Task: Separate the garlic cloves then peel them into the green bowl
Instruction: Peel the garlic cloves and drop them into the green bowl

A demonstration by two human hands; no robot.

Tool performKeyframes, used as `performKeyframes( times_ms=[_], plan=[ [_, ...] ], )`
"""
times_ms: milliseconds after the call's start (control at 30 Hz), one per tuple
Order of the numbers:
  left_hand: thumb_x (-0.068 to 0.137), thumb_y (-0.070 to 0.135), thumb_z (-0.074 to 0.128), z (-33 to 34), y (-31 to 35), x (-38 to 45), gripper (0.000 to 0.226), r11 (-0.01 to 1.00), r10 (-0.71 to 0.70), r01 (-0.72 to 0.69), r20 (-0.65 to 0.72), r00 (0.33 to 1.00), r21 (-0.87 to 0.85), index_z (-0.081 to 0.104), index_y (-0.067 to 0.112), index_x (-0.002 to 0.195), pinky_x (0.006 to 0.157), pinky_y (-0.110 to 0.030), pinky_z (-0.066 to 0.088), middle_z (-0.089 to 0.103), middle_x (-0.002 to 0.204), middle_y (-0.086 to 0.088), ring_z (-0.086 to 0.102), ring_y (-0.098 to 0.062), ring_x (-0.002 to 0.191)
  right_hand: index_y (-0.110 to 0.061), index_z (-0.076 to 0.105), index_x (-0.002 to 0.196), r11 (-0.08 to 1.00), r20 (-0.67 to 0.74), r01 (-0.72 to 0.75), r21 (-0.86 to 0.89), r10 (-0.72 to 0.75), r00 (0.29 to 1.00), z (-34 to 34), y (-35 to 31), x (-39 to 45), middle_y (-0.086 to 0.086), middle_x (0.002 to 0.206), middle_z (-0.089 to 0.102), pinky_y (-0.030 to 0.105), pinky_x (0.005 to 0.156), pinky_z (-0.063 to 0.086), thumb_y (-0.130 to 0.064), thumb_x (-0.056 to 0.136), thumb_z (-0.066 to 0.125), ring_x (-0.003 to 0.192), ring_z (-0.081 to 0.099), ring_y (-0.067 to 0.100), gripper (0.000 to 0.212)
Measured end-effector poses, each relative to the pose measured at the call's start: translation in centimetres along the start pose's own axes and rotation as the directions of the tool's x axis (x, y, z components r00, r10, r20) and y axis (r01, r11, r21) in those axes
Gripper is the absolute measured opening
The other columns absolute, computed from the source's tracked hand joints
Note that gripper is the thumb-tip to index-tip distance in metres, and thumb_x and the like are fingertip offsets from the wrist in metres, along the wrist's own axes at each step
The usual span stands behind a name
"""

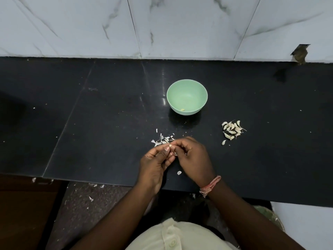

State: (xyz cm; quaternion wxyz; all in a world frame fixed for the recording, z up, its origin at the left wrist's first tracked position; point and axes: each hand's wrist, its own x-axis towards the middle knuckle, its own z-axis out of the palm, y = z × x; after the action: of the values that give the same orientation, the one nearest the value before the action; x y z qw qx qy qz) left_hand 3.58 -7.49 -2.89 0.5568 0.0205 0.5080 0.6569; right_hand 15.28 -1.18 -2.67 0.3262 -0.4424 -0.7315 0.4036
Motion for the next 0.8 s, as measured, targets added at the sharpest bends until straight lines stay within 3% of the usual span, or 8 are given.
performKeyframes(
  times_ms=[67,167,367,533,700,800],
  plan=[
    [0.091,-0.006,0.061,-0.8,1.1,0.4,0.021,0.999,0.026,-0.027,0.025,0.999,0.033,0.071,0.002,0.108,0.077,-0.025,0.061,0.076,0.096,-0.014,0.074,-0.017,0.084,-0.02,0.078,0.09,0.995,-0.022,-0.082,0.054,0.083,0.996,0.9,-0.5,-0.3,-0.011,0.085,0.072,0.022,0.077,0.054,-0.006,0.087,0.074,0.081,0.068,0.004,0.015],
    [0.09,-0.012,0.06,-1.7,2.3,1.0,0.02,0.994,0.0,-0.009,0.078,0.997,0.107,0.073,0.0,0.101,0.078,-0.025,0.061,0.076,0.095,-0.016,0.074,-0.019,0.085,-0.023,0.077,0.086,0.957,-0.057,-0.245,0.153,0.256,0.965,2.2,-1.0,-0.8,-0.009,0.078,0.074,0.035,0.072,0.059,-0.009,0.089,0.074,0.067,0.068,0.008,0.015],
    [0.084,-0.007,0.068,-2.2,2.4,1.3,0.022,0.988,-0.01,-0.017,0.173,0.985,0.153,0.071,0.001,0.105,0.079,-0.024,0.059,0.076,0.1,-0.014,0.074,-0.018,0.093,-0.022,0.075,0.091,0.935,-0.09,-0.307,0.175,0.326,0.941,3.0,-1.2,-1.1,-0.007,0.081,0.075,0.036,0.072,0.06,-0.011,0.094,0.068,0.065,0.069,0.012,0.013],
    [0.086,-0.006,0.067,-1.6,1.9,1.3,0.016,0.99,-0.003,-0.02,0.16,0.987,0.142,0.072,0.003,0.099,0.077,-0.023,0.059,0.077,0.093,-0.011,0.074,-0.016,0.088,-0.02,0.072,0.09,0.947,-0.074,-0.29,0.141,0.302,0.95,2.2,-1.3,-0.9,-0.006,0.078,0.073,0.024,0.065,0.055,-0.011,0.094,0.067,0.061,0.068,0.011,0.011],
    [0.088,-0.007,0.065,-0.6,0.2,0.9,0.014,0.985,0.026,-0.048,0.131,0.991,0.169,0.071,0.003,0.095,0.073,-0.023,0.06,0.076,0.086,-0.011,0.073,-0.015,0.079,-0.02,0.058,0.091,0.982,0.072,-0.175,-0.076,0.18,0.981,0.7,0.2,-1.0,-0.009,0.086,0.063,0.011,0.072,0.042,-0.01,0.097,0.059,0.081,0.057,-0.001,0.011],
    [0.084,-0.007,0.068,-0.4,-0.6,0.6,0.014,0.984,0.041,-0.06,0.113,0.993,0.165,0.07,0.001,0.096,0.074,-0.024,0.061,0.075,0.085,-0.014,0.073,-0.018,0.08,-0.017,0.055,0.091,0.989,0.109,-0.097,-0.113,0.109,0.988,0.1,0.8,-1.4,-0.004,0.089,0.058,0.011,0.075,0.038,-0.005,0.095,0.055,0.083,0.052,0.001,0.013]
  ],
)
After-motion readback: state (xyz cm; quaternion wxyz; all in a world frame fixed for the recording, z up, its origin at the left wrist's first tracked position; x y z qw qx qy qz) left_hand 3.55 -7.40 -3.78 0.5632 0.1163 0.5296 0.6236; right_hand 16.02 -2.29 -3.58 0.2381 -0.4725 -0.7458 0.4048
